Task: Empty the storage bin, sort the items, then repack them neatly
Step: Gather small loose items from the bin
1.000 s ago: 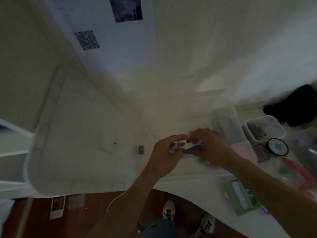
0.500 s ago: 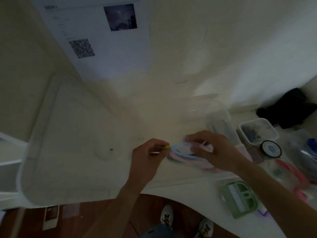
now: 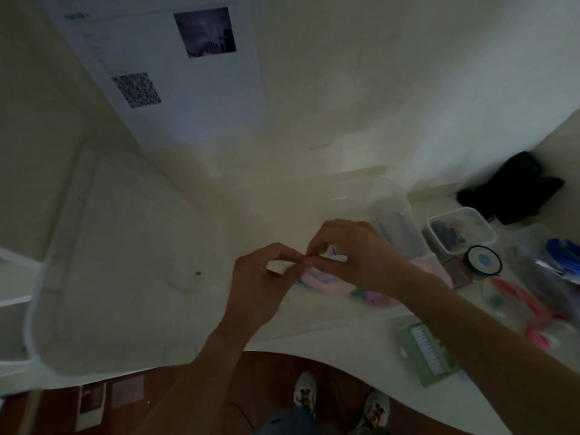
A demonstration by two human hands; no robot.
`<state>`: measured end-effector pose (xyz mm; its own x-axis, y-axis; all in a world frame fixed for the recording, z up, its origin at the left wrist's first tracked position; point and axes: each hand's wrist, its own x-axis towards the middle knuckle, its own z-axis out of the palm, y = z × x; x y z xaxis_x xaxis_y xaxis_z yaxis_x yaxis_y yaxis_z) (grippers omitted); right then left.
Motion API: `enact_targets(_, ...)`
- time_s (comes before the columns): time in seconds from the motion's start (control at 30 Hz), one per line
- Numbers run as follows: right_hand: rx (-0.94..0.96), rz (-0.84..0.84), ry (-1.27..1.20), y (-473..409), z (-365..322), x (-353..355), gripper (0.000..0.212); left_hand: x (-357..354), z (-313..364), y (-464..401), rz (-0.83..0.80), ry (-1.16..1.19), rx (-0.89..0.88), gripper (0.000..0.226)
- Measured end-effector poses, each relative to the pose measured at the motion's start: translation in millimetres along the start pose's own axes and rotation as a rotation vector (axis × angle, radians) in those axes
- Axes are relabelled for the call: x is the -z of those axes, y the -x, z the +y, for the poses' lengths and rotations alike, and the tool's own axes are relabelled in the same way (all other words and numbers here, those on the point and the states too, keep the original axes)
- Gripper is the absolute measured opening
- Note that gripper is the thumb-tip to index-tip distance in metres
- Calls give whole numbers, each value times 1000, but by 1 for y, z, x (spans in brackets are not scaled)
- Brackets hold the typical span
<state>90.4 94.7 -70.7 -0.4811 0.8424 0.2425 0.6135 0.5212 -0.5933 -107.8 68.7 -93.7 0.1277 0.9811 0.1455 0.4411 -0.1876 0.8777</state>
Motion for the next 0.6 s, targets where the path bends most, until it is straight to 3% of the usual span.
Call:
enact_targets(0.17, 42, -61, 55, 0, 3, 13, 12, 13, 12, -4, -19, 13, -48, 12)
enact_targets(0.47, -49, -49, 252, 28, 31, 46, 7, 42, 6, -12, 217, 266, 83, 18)
enact_targets(0.6, -181, 63, 89, 43, 45, 63, 14, 36, 9, -11, 118, 348, 114, 12)
